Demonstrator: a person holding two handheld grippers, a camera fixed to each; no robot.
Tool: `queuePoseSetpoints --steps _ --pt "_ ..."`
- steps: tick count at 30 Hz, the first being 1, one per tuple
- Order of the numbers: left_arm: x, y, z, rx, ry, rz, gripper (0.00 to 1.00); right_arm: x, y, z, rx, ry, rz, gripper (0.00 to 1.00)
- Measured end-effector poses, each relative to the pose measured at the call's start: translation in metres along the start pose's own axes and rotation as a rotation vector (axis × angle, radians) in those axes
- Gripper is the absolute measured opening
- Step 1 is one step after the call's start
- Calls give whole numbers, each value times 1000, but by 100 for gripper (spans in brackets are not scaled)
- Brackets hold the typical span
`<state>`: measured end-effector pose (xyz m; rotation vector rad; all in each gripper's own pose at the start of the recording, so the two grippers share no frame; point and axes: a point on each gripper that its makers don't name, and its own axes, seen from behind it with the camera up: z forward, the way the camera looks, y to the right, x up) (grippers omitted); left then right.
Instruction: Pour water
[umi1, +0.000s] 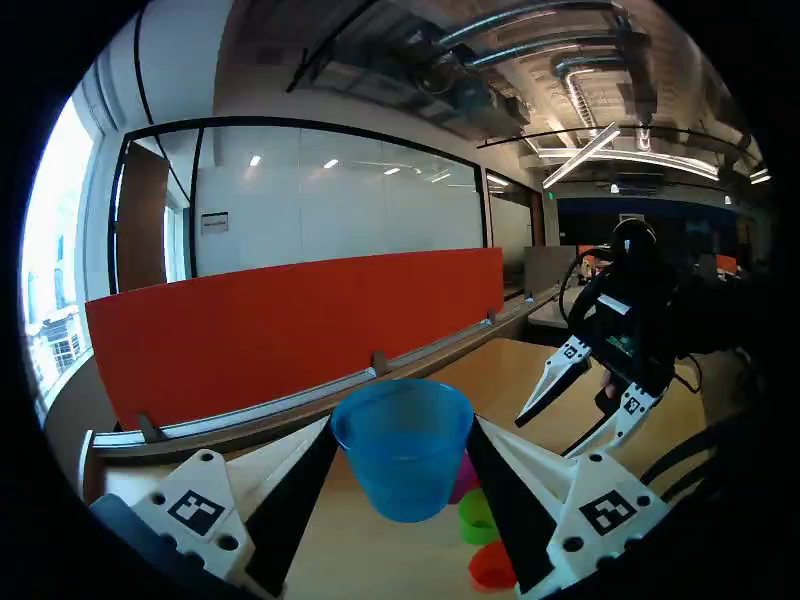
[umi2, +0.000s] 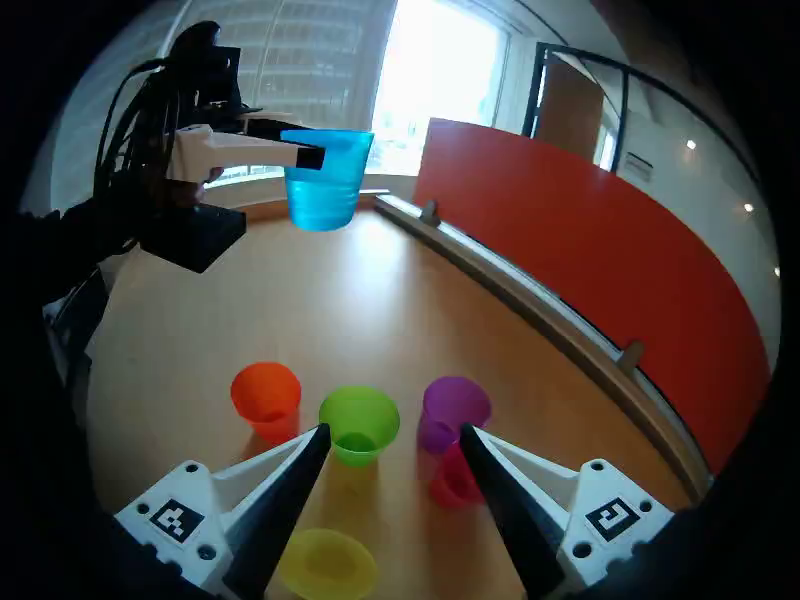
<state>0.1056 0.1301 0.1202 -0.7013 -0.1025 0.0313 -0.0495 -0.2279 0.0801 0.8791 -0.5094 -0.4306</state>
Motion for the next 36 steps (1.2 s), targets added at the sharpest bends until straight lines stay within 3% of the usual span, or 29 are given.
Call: queuePoseSetpoints --steps 8,36 --pt "8 -2 -6 9 31 -17 87 0 -1 11 18 -26 1 100" --pt "-3 -3 -13 13 20 -12 87 -20 -24 41 125 -165 -68 100"
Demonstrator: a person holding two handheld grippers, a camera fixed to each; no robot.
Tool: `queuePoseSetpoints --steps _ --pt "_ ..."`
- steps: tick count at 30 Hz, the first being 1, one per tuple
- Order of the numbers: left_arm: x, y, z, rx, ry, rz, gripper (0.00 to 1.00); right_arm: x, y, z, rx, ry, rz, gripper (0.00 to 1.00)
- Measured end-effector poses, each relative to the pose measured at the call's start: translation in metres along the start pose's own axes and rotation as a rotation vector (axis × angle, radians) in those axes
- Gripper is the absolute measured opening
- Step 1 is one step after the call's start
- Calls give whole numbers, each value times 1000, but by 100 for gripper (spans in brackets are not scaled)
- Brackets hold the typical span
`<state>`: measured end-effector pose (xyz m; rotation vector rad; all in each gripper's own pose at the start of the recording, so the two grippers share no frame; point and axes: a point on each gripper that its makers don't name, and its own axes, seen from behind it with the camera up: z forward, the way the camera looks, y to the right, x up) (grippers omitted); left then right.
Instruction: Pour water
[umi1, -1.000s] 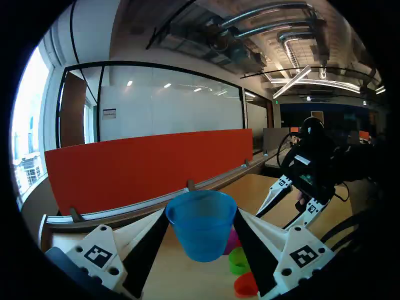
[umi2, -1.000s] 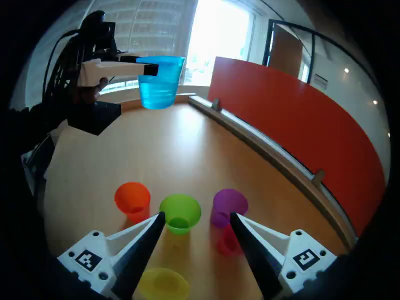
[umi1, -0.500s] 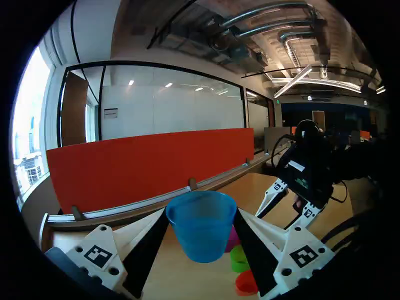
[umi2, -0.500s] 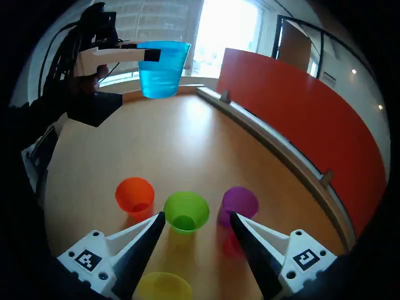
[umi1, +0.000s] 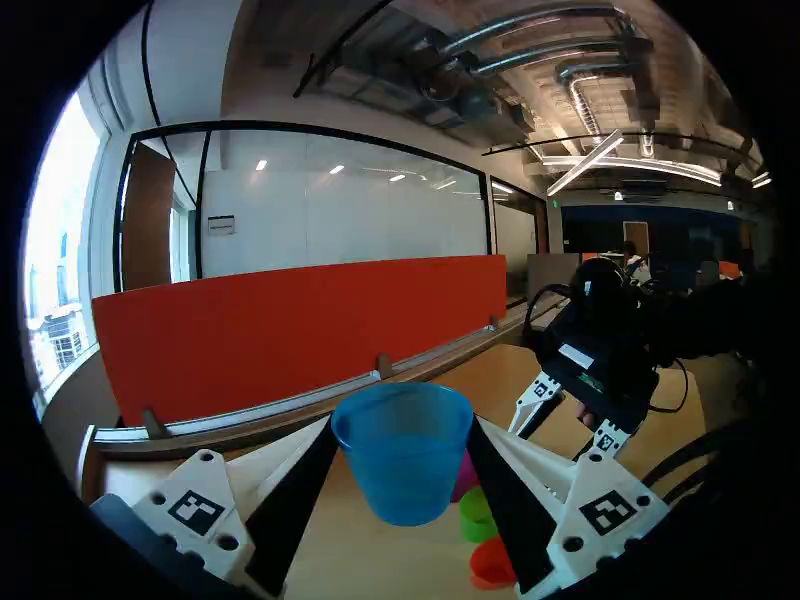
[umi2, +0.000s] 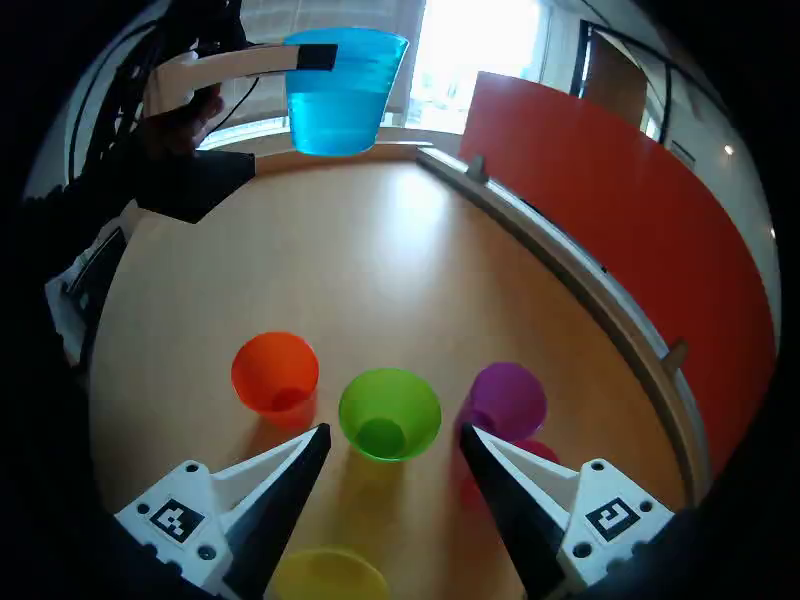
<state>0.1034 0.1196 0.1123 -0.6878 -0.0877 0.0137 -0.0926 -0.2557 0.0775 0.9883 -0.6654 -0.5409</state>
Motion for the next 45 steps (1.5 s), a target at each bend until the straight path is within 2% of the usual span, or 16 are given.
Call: queuePoseSetpoints --steps 17,45 --pt "-8 -3 1 -3 -6 -8 87 -8 -2 18 35 -75 -32 100" --pt "-17 -4 3 -13 -16 -20 87 -6 -1 36 63 -141 -60 100"
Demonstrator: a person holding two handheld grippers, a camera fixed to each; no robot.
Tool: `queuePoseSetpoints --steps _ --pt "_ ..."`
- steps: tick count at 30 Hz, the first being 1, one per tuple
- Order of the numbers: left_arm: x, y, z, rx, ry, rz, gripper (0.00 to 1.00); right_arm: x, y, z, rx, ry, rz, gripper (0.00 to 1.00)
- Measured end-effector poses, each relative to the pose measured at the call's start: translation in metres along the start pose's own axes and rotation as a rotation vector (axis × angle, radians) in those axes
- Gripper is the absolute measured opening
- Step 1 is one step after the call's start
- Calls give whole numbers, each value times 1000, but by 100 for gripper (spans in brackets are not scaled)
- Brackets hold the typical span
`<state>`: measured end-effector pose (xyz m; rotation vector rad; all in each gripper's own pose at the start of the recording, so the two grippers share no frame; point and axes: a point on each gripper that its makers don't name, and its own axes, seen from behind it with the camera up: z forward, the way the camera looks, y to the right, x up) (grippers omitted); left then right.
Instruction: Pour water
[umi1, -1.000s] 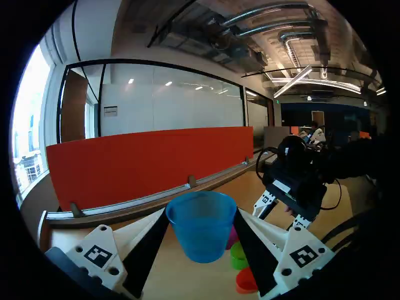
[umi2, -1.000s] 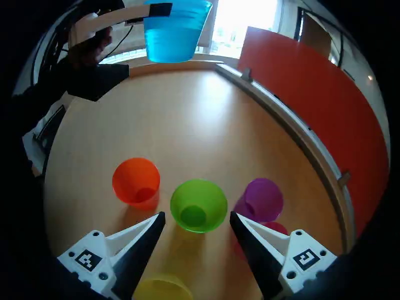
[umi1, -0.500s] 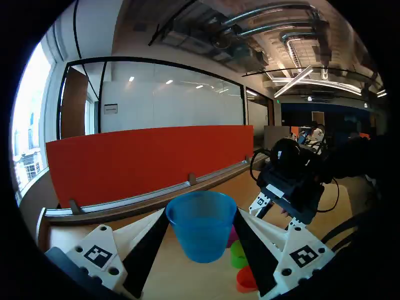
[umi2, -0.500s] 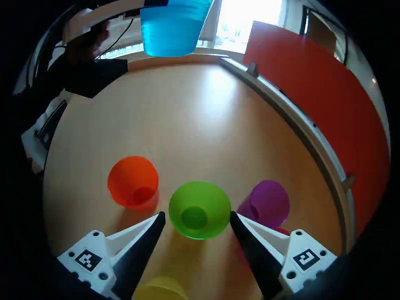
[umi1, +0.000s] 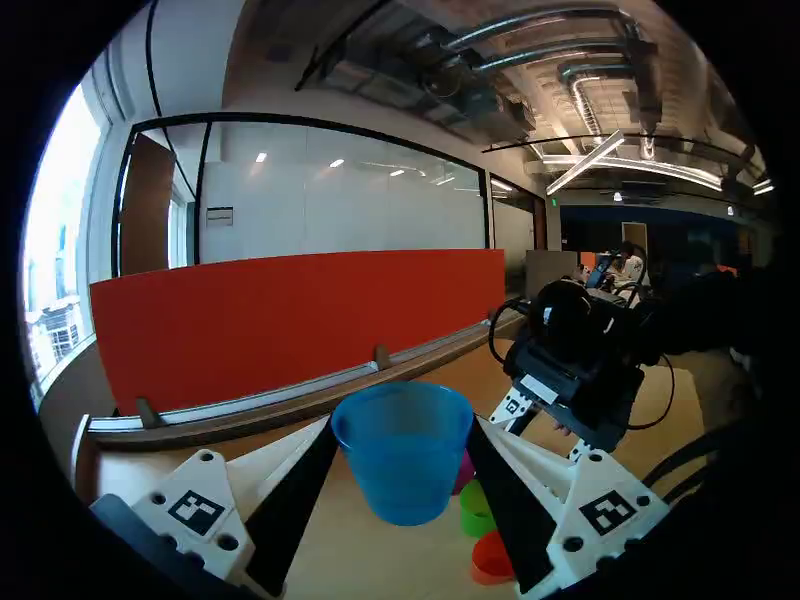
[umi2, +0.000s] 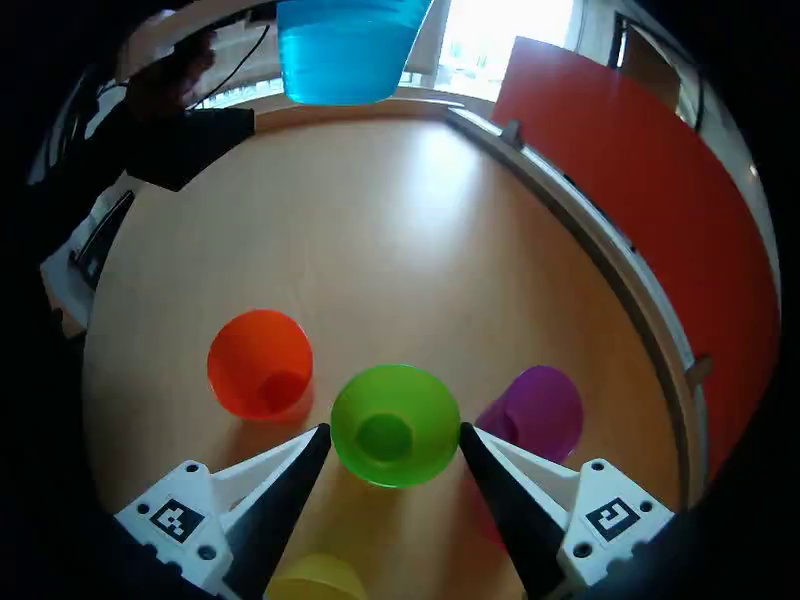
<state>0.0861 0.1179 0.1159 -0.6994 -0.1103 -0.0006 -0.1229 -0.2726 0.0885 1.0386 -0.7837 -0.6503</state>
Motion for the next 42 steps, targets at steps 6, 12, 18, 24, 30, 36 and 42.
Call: queuePoseSetpoints --steps 6,12,18,24,30,36,42 --pt "-3 -2 1 4 -2 -3 87 0 1 4 -1 -11 3 100" --pt "-5 -6 -1 8 -3 -5 88 0 0 8 3 -18 15 98" --pt "-6 -6 -2 8 -4 -6 87 -2 0 9 12 -20 41 95" --pt "-7 -7 -3 12 -6 -4 87 0 -1 8 22 -7 66 94" --pt "-6 -8 -5 18 -5 -11 87 6 -1 0 10 31 73 94" --pt "-5 -8 -7 27 -4 -9 87 14 0 -17 -13 82 85 94" --pt "-3 -5 -10 33 -3 -11 87 21 -2 -38 -35 147 97 94"
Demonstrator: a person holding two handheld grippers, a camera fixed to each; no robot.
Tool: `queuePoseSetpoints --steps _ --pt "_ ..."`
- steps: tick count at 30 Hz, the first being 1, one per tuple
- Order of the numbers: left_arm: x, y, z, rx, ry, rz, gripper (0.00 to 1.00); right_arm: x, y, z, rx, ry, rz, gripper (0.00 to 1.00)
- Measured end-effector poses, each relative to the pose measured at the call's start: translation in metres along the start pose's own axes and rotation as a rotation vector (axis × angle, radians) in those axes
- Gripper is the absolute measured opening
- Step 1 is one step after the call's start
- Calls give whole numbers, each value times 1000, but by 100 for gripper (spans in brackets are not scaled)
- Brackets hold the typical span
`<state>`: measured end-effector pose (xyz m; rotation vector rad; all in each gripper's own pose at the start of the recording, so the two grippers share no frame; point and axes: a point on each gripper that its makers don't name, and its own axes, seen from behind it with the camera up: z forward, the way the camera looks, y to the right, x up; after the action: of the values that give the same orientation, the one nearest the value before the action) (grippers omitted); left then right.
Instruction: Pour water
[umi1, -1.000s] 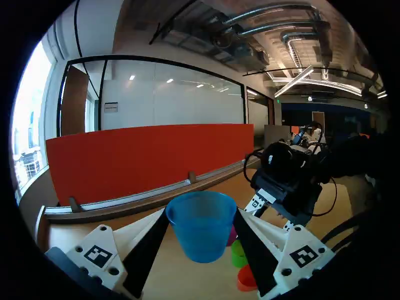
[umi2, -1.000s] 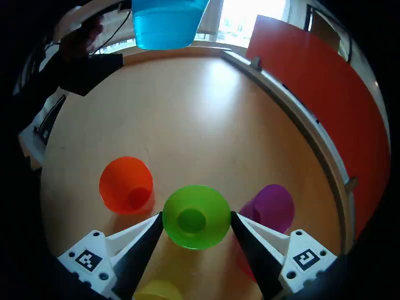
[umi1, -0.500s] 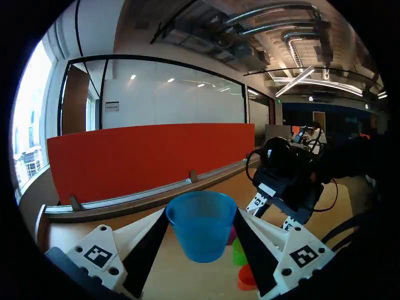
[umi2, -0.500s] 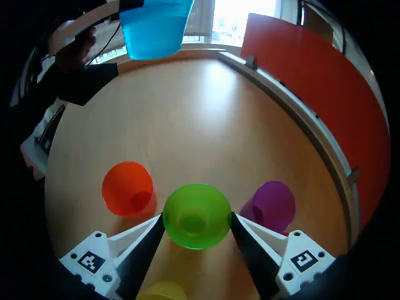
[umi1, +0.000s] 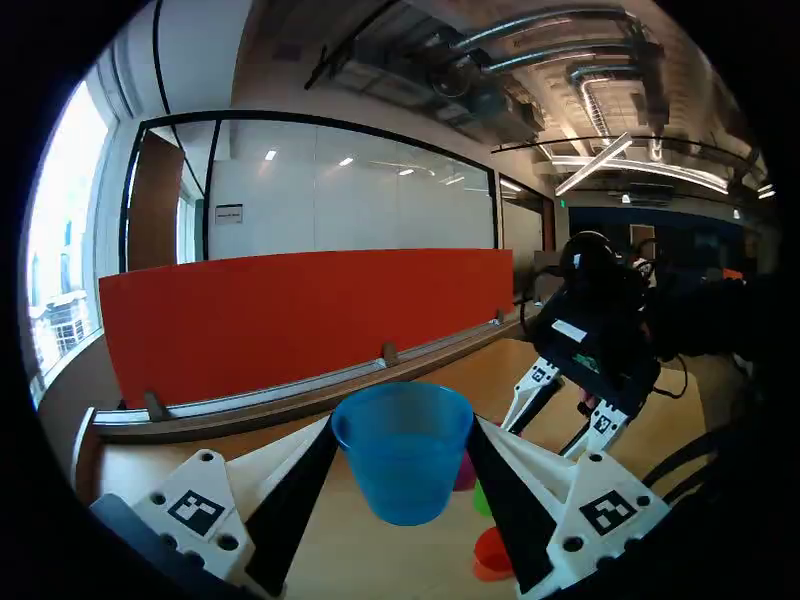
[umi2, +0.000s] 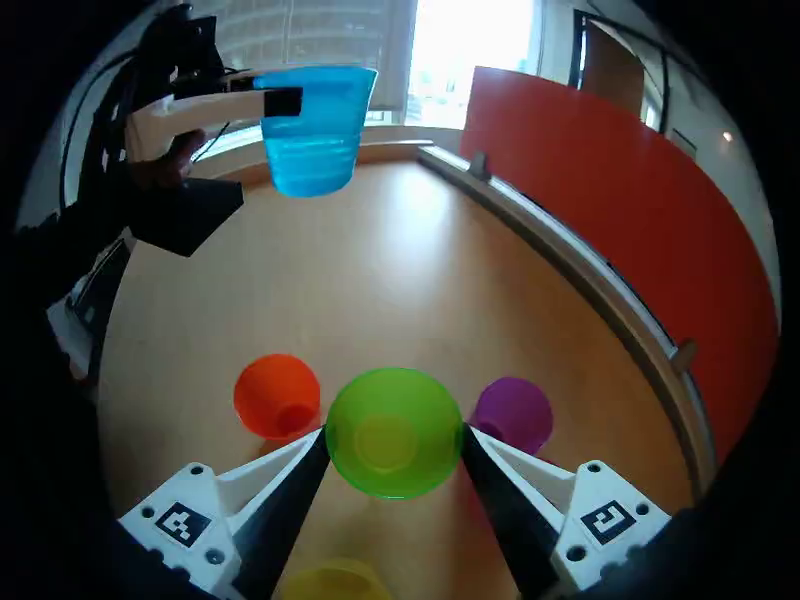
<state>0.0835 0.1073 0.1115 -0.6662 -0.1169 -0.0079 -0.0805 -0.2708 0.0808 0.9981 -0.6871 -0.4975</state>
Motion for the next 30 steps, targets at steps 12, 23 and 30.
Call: queuePoseSetpoints --steps 12,23,30 --pt "4 8 -4 6 -3 7 87 15 0 -34 -46 115 21 94" --pt "10 16 -5 9 -2 13 88 22 0 -58 -69 200 39 94" --pt "11 18 -6 13 -2 14 87 32 0 -69 -88 262 42 94"
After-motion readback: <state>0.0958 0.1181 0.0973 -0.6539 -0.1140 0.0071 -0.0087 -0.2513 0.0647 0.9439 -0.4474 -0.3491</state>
